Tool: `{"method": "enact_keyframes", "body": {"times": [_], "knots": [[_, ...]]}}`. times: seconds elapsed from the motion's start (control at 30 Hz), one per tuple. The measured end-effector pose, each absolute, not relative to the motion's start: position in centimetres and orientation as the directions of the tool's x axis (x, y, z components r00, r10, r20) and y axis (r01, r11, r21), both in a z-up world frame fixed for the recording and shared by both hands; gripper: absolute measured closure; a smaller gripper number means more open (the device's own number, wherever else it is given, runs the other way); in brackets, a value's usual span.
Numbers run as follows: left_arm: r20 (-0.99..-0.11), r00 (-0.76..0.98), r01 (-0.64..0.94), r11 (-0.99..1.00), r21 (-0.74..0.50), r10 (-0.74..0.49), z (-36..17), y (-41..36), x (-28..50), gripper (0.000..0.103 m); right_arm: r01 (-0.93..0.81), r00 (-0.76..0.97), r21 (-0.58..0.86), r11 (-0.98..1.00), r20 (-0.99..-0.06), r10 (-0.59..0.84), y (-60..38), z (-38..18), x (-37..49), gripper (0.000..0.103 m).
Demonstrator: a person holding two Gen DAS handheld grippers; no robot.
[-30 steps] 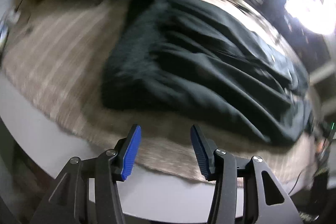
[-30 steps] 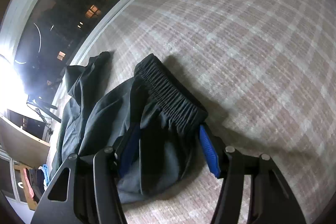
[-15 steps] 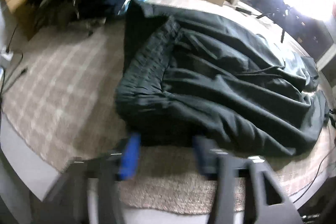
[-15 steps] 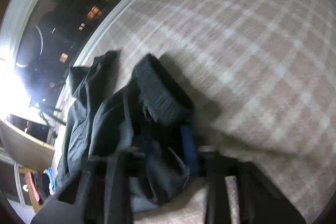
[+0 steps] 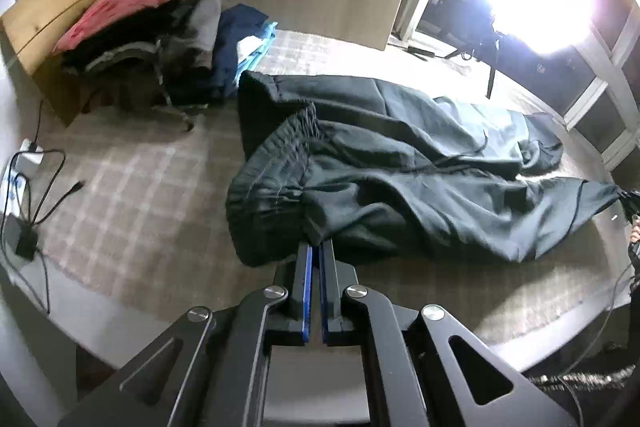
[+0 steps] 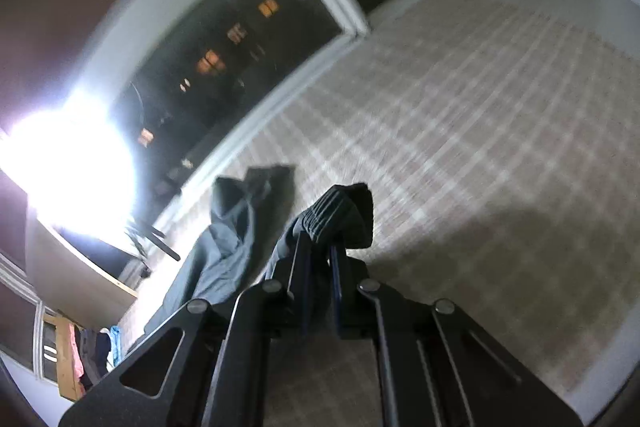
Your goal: Fold clothes
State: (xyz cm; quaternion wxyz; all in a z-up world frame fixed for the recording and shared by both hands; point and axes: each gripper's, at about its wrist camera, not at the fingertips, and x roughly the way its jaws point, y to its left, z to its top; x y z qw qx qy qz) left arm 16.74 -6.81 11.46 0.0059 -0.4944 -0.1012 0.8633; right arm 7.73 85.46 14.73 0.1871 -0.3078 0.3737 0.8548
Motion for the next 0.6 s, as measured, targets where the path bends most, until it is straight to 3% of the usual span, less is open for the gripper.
{"method": "enact_keyframes", "body": {"times": [0.13, 0.4, 0.6], "knots": [[-0.888, -0.45, 0.102, -0.982, -0.16, 0.098, 11.0, -7.7, 18.3, 0.101, -0.593, -0.716, 0.477, -0.649, -0.681, 0.154, 85.5, 14.8, 11.5, 0.096], [-0.974, -0.223, 0.107, -0.991, -0.076, 0.051, 4.2, -8.0, 19.3, 0.103, -0.725, -0.411, 0.236, -0.647, -0.902, 0.133, 85.4, 6.5, 14.4, 0.095], [-0.963, -0.267, 0.195, -0.978, -0.074, 0.019, 7.3, -11.2, 19.3, 0.103, -0.683, -0.487, 0.308, -0.662, -0.867, 0.1, 84.3, 9.8, 14.6, 0.088]]}}
